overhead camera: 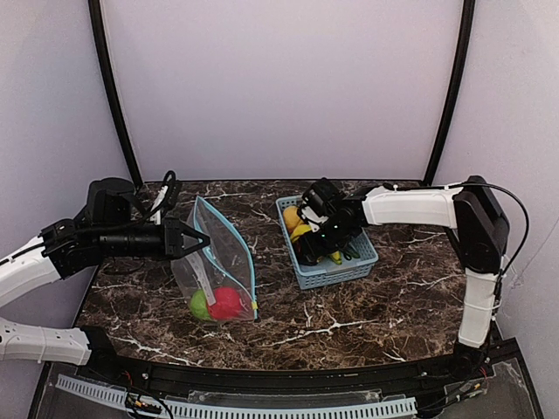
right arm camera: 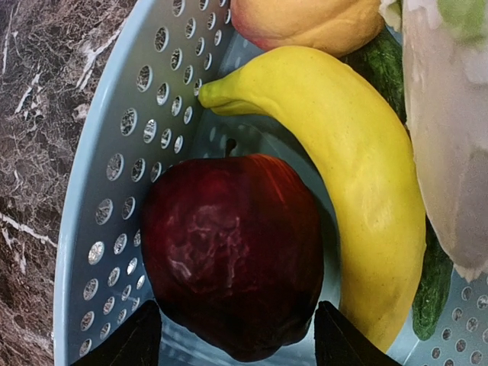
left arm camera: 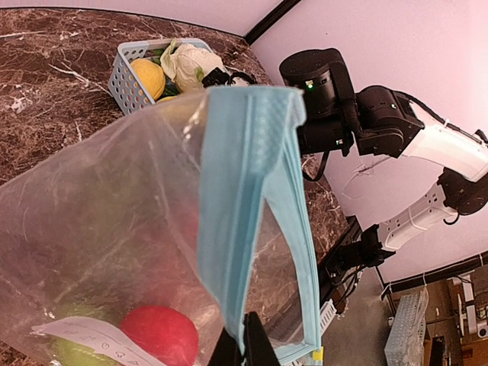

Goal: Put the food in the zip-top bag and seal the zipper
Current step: Pick up the fake fruit from the bin.

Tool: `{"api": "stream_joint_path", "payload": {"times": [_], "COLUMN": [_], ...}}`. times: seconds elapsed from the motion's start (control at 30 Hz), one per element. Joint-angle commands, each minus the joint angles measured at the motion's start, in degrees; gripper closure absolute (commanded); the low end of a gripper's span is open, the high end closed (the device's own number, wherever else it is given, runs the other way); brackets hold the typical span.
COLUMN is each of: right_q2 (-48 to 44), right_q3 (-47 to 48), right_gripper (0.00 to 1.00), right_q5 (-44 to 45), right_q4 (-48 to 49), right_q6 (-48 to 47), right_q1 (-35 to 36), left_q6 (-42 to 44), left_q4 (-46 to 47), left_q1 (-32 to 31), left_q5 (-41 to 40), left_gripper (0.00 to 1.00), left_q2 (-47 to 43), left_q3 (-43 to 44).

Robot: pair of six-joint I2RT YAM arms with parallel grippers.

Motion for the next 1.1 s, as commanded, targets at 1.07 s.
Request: {"api": "stream_joint_path", "payload": {"times": [1.07], "right_q2": [4.78], "right_q3": [5.86], "right_gripper": [0.45], "right_q5": [4.00], "right_q4": [0.68], "right_q6": [-1.49], "right_q1": [-0.26], "left_q6": [-0.67], "left_q4": [-2.44], "left_q1": [0.24], "left_q5": [-0.89], "left_gripper": [0.99], "left_q2": [-2.99], "left_q3": [-1.16]}}
